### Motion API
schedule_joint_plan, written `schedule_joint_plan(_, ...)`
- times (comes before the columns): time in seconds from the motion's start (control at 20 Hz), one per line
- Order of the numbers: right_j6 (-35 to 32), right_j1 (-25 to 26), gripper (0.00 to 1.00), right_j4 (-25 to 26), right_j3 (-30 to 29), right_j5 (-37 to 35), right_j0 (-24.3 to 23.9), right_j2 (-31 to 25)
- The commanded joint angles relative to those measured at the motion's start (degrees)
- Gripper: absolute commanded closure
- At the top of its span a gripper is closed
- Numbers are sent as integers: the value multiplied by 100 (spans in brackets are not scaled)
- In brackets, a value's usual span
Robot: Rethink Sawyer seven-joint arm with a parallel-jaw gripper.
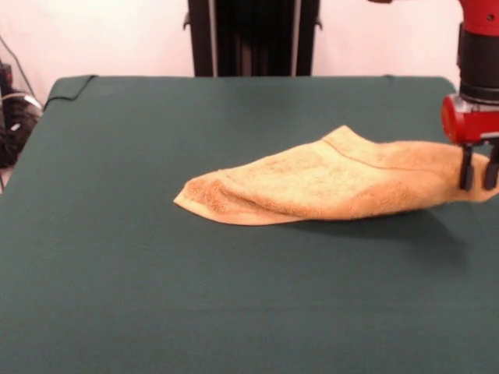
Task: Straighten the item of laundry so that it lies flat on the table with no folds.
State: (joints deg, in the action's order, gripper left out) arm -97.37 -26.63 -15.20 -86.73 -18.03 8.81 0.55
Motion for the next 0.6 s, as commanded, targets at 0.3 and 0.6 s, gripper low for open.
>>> schedule_joint_plan(0.3, -1615, 578, 0, -510, 346, 166, 519, 329)
schedule_joint_plan(0.6, -1405, 487, 0, -445, 139, 318, 322, 95)
